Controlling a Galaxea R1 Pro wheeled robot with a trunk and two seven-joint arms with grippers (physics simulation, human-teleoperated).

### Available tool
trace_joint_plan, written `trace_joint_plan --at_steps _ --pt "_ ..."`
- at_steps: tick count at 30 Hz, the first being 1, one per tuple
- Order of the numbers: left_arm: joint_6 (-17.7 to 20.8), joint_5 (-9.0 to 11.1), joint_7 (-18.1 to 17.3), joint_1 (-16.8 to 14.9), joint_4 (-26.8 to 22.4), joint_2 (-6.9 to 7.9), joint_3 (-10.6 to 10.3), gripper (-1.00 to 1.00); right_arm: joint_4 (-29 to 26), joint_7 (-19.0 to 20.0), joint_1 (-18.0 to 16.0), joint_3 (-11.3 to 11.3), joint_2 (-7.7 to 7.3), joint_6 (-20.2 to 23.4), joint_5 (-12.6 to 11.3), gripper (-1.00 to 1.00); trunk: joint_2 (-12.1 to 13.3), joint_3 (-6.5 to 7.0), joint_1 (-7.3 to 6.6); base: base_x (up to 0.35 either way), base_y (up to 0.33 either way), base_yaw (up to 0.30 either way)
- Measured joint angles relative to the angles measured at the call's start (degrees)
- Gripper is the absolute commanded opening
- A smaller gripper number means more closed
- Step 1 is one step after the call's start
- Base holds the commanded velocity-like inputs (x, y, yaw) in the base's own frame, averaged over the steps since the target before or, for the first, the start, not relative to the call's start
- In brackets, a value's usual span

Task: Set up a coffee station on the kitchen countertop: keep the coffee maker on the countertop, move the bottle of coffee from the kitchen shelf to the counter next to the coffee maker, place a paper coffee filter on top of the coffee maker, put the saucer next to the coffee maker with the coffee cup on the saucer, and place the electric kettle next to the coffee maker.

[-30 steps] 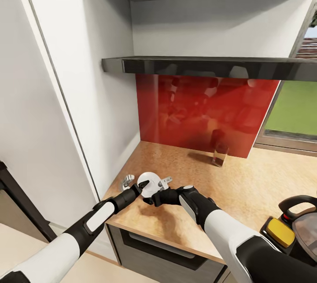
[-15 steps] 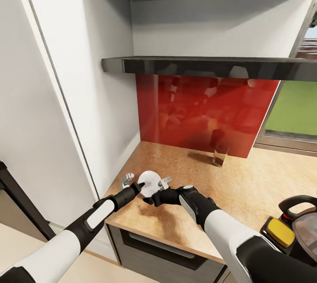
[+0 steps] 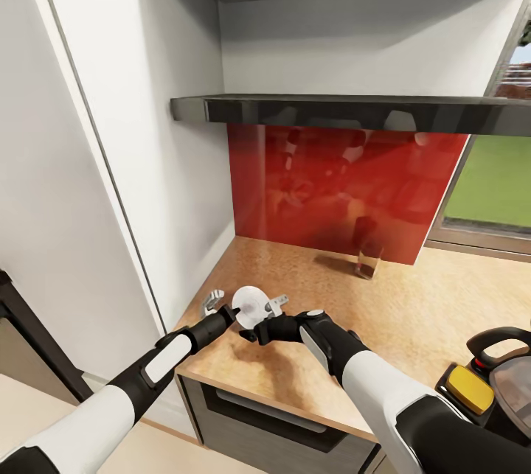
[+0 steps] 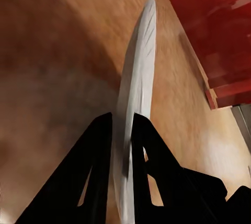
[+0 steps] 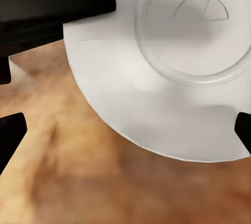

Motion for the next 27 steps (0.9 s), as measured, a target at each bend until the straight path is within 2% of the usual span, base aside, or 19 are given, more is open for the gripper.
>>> trace_joint_plan --at_steps 9,10,14,16,17,20,27 --pt "0.12 -0.08 0.02 -1.08 -0.01 0.39 -0.2 -1.0 0.32 -0.01 0.01 -0.1 -0.15 0.32 -0.42 1.0 0.01 -0.01 0.0 0.0 0.0 0.0" --pt "0.21 -0.01 -0.13 -1.8 -0.02 0.62 -0.02 -1.0 0.98 -0.05 0.04 0.03 -0.31 0.19 0.25 1.0 0.03 -0.01 0.01 0.0 0.0 0.0" --pt "0.48 -0.09 -0.19 -3.14 -0.02 1.23 0.06 -1.0 -3.63 -0.11 0.02 0.07 -0.64 0.32 0.32 1.0 0.02 -0.01 0.01 0.0 0.0 0.0" --pt "0.65 -0.09 -0.21 -3.53 -0.02 2.13 0.08 -1.0 -7.13 -0.13 0.03 -0.05 -2.22 0.33 0.31 1.0 0.02 -0.01 0.01 0.0 0.0 0.0" --pt "0.68 -0.05 -0.21 -3.62 -0.02 2.45 0.08 -1.0 -10.14 -0.17 0.03 -0.12 -3.57 0.49 0.27 1.0 0.02 0.0 0.01 0.0 0.0 0.0" --pt "0.72 -0.02 -0.22 -3.68 -0.03 3.28 0.08 -1.0 -14.44 -0.22 0.03 -0.16 -5.05 1.45 0.25 1.0 0.02 -0.01 0.01 0.0 0.0 0.0" --pt "0.58 0.05 -0.83 -3.84 -0.79 5.36 0.12 -1.0 -16.6 -0.22 0.03 -0.27 -6.64 3.11 0.28 1.0 0.03 -0.01 0.01 0.0 0.0 0.0"
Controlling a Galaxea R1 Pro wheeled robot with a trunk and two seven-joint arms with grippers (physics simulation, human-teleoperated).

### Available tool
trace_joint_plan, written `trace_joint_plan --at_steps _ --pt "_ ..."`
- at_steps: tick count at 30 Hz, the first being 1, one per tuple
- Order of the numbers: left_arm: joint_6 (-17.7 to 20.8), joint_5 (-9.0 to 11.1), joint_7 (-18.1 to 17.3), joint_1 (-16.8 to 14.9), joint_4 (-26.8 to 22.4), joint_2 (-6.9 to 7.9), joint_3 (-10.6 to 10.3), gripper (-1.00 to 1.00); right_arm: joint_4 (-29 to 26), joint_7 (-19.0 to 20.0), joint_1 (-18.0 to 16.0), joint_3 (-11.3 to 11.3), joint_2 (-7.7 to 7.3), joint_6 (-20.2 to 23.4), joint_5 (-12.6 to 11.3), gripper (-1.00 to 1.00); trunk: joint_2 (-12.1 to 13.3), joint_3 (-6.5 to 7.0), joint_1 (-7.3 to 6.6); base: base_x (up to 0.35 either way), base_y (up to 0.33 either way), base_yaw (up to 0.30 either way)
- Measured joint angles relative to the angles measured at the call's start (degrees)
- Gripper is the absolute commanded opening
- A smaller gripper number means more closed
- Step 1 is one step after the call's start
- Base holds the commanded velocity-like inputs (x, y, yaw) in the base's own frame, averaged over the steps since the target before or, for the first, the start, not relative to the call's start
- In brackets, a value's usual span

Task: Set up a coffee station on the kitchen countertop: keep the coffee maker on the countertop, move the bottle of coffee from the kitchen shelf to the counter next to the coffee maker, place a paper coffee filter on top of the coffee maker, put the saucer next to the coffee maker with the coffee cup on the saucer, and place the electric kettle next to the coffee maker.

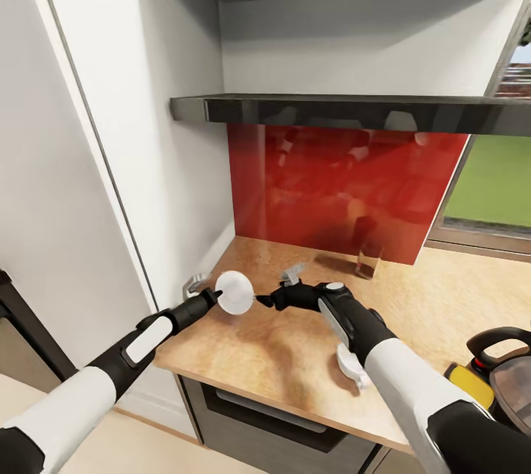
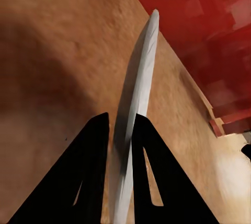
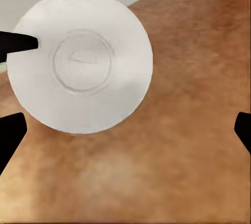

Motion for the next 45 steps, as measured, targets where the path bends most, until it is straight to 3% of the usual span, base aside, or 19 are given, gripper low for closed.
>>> trace_joint_plan --at_steps 3,5,12,26,34,39,45 --pt "0.32 -0.01 -1.28 0.66 -1.61 1.32 1.88 -1.0 -0.32 -0.05 0.01 -0.02 -2.04 -0.12 -0.05 1.0 0.0 0.0 0.0 0.0 0.0 0.0" --pt "0.43 -0.03 -1.46 0.81 -2.8 1.99 2.38 -1.0 -0.34 -0.08 -0.01 -0.01 -2.37 -0.2 -0.08 1.0 0.0 0.0 0.0 -0.035 0.0 0.0" --pt "0.51 -0.06 -1.57 1.01 -5.99 3.27 2.78 -1.0 -0.27 -0.09 0.01 0.11 -2.59 -0.26 -0.09 1.0 0.0 0.0 0.03 -0.298 0.027 0.0" --pt "0.5 -0.07 -2.71 1.56 -6.69 3.49 2.63 -1.0 0.07 -0.17 0.01 0.27 -2.52 -0.26 -0.03 1.0 0.01 0.0 0.03 -0.333 0.143 0.0" --pt "0.38 -0.21 -13.13 8.29 -6.62 4.43 2.72 -1.0 1.12 -0.18 0.01 0.34 -2.44 -0.27 0.01 1.0 0.01 0.0 0.04 -0.334 0.146 0.0" --pt "0.22 -0.37 -20.08 13.44 -6.61 6.08 2.71 -1.0 1.74 -0.18 0.01 0.39 -2.35 -0.27 -0.01 1.0 0.01 -0.01 0.03 -0.334 0.141 0.0" --pt "-0.68 -0.27 -27.91 22.47 -4.38 12.31 2.84 -1.0 1.9 -0.18 0.01 0.44 -2.3 -0.25 -0.06 1.0 0.0 -0.01 0.0 -0.175 0.076 0.0"
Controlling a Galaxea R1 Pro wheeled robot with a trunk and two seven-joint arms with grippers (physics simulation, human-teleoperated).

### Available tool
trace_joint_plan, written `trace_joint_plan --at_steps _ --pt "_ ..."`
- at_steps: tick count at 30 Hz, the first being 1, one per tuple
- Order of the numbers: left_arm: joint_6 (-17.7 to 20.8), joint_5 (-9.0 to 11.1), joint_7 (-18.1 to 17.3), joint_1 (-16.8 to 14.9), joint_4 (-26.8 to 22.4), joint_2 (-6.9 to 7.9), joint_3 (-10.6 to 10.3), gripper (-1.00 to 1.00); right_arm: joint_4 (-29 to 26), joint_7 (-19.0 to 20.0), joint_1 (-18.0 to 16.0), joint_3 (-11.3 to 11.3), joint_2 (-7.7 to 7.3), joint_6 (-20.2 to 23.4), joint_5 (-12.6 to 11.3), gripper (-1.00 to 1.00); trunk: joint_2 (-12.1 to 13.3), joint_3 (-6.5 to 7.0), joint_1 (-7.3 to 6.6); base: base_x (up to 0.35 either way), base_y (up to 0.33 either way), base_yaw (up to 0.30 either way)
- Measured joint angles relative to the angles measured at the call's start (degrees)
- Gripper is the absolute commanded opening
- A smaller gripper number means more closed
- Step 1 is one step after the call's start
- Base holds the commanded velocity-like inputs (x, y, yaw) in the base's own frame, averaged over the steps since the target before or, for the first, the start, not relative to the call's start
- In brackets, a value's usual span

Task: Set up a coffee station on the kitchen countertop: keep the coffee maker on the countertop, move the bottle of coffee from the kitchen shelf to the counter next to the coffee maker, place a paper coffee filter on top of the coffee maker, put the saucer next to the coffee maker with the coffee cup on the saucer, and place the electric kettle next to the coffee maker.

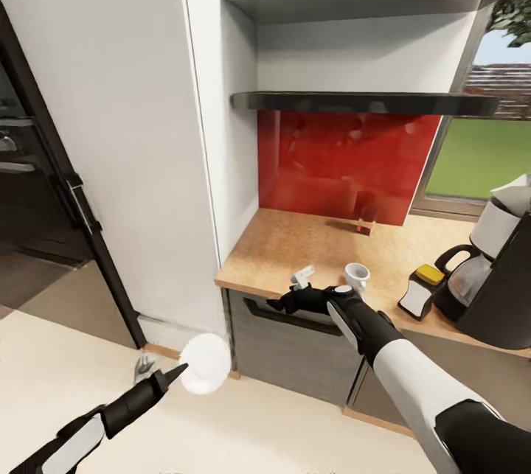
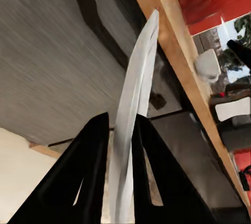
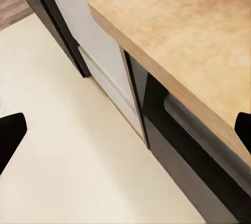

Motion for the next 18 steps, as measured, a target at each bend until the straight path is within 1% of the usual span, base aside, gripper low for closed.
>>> trace_joint_plan --at_steps 1,2,3,4,6,7,9,10,12,13,17,18 --pt "-0.13 0.01 -0.49 1.21 1.29 0.58 0.01 -1.0 0.18 0.0 0.02 0.03 0.06 0.0 -0.03 1.0 0.01 0.0 0.0 -0.021 0.009 0.0" --pt "-0.24 0.12 -1.18 2.7 4.74 1.15 0.02 -1.0 0.82 0.02 0.26 0.1 0.19 -0.05 -0.07 1.0 0.0 0.0 -0.01 -0.013 0.006 0.0" --pt "-0.35 0.12 -1.77 3.17 7.0 1.32 0.04 -1.0 1.19 0.05 0.61 0.11 0.24 -0.09 -0.08 1.0 0.01 0.0 0.0 -0.007 0.003 0.0" --pt "-0.73 0.17 -3.28 3.53 9.71 1.41 0.01 -1.0 1.81 0.07 1.44 0.12 0.28 -0.16 -0.1 1.0 0.0 -0.01 -0.01 -0.004 0.002 0.0" --pt "-2.15 0.26 -6.61 3.74 13.38 1.36 0.0 -1.0 3.06 0.13 3.24 0.09 0.3 -0.43 -0.18 1.0 0.0 0.0 0.0 -0.002 0.001 0.0" --pt "-3.51 0.27 -9.14 3.83 15.45 1.28 -0.02 -1.0 4.04 0.15 4.79 0.08 0.35 -1.09 -0.19 1.0 0.0 -0.01 0.0 0.0 0.0 0.0" --pt "-4.81 0.32 -11.78 3.89 17.48 1.16 -0.06 -1.0 5.43 0.11 7.03 0.04 0.37 -3.3 -0.29 1.0 0.0 0.0 0.0 0.0 0.0 0.0" --pt "-5.27 0.39 -12.9 3.91 18.35 1.06 -0.07 -1.0 6.85 0.07 8.39 0.04 0.38 -6.05 -0.24 1.0 0.0 -0.01 0.0 0.0 0.0 0.0" --pt "-5.59 0.35 -13.74 3.93 18.97 0.92 -0.12 -1.0 9.78 0.03 9.84 0.04 0.43 -9.71 -0.25 1.0 0.0 0.0 0.0 0.0 0.0 0.0" --pt "-5.71 0.19 -14.08 3.94 19.19 0.49 -0.19 -1.0 12.67 0.02 10.53 0.04 0.55 -11.71 -0.2 1.0 0.0 -0.01 0.0 0.0 0.0 0.0" --pt "-5.9 -0.42 -14.39 4.19 19.43 -1.77 -0.32 -1.0 22.31 -0.14 11.34 -0.04 0.93 -16.21 -0.24 1.0 0.0 0.0 0.0 0.0 0.0 0.0" --pt "-5.94 -0.59 -14.42 4.61 19.45 -2.54 -0.45 -1.0 25.97 -0.2 11.49 -0.12 0.98 -18.2 -0.19 1.0 0.0 -0.01 0.0 0.0 0.0 0.0"
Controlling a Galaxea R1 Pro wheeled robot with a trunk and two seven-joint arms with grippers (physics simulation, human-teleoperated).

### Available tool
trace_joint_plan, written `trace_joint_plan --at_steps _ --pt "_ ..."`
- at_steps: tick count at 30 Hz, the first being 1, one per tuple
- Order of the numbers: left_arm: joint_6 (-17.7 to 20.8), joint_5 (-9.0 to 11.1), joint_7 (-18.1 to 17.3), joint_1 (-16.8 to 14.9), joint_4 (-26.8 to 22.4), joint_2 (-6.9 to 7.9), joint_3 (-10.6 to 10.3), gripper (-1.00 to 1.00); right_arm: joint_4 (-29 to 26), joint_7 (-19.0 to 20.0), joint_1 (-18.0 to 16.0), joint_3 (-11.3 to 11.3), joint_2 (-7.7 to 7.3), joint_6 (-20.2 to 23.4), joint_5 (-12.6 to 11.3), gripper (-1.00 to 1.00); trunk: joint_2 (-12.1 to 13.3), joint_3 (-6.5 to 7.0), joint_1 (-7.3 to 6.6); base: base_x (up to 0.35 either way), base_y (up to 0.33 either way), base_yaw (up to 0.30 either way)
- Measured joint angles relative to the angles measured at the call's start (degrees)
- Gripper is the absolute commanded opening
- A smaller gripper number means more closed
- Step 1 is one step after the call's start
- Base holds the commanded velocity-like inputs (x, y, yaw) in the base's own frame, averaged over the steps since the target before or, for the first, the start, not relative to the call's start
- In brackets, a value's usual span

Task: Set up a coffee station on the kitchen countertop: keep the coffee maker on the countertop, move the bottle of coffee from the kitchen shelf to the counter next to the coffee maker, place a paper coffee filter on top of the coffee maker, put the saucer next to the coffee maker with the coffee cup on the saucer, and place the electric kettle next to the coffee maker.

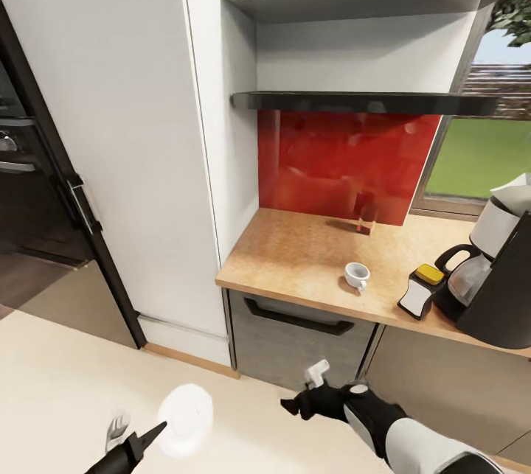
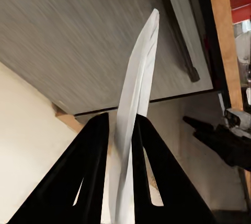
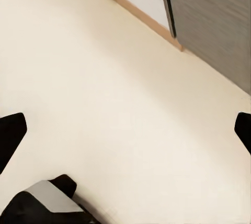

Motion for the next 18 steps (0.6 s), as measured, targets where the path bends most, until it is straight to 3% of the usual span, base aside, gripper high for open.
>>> trace_joint_plan --at_steps 3,6,8,10,13,18 --pt "-1.25 -0.25 -0.02 1.23 -0.01 -1.74 -0.04 -1.0 5.61 -3.08 0.8 -0.3 -0.24 -3.45 0.0 1.0 0.0 0.01 0.0 0.0 0.0 0.0" --pt "-6.77 -2.02 -0.05 2.35 0.01 -3.64 0.06 -1.0 6.92 -14.33 3.38 -0.29 -0.34 -4.33 0.09 1.0 0.0 0.0 0.0 0.0 0.0 0.0" --pt "-8.47 -2.67 -0.07 3.34 0.07 -4.03 0.03 -1.0 7.11 -21.95 5.27 -0.29 -0.39 -4.42 0.14 1.0 -0.01 0.0 0.0 0.0 0.0 0.0" --pt "-9.14 -2.76 -0.08 4.54 0.09 -4.08 0.18 -1.0 7.2 -26.64 7.01 -0.23 -0.55 -4.4 0.28 1.0 -0.01 0.0 0.0 0.0 0.0 0.0" --pt "-9.37 -2.75 -0.02 4.96 0.31 -4.0 0.3 -1.0 7.21 -28.19 9.35 -0.13 -0.6 -4.42 0.4 1.0 -0.01 0.01 0.0 0.0 0.0 0.0" --pt "-9.41 -2.49 0.05 5.04 2.09 -3.56 0.45 -1.0 7.13 -28.74 10.2 -0.13 -0.62 -4.44 0.21 1.0 -0.01 0.01 0.0 0.0 0.0 0.0"
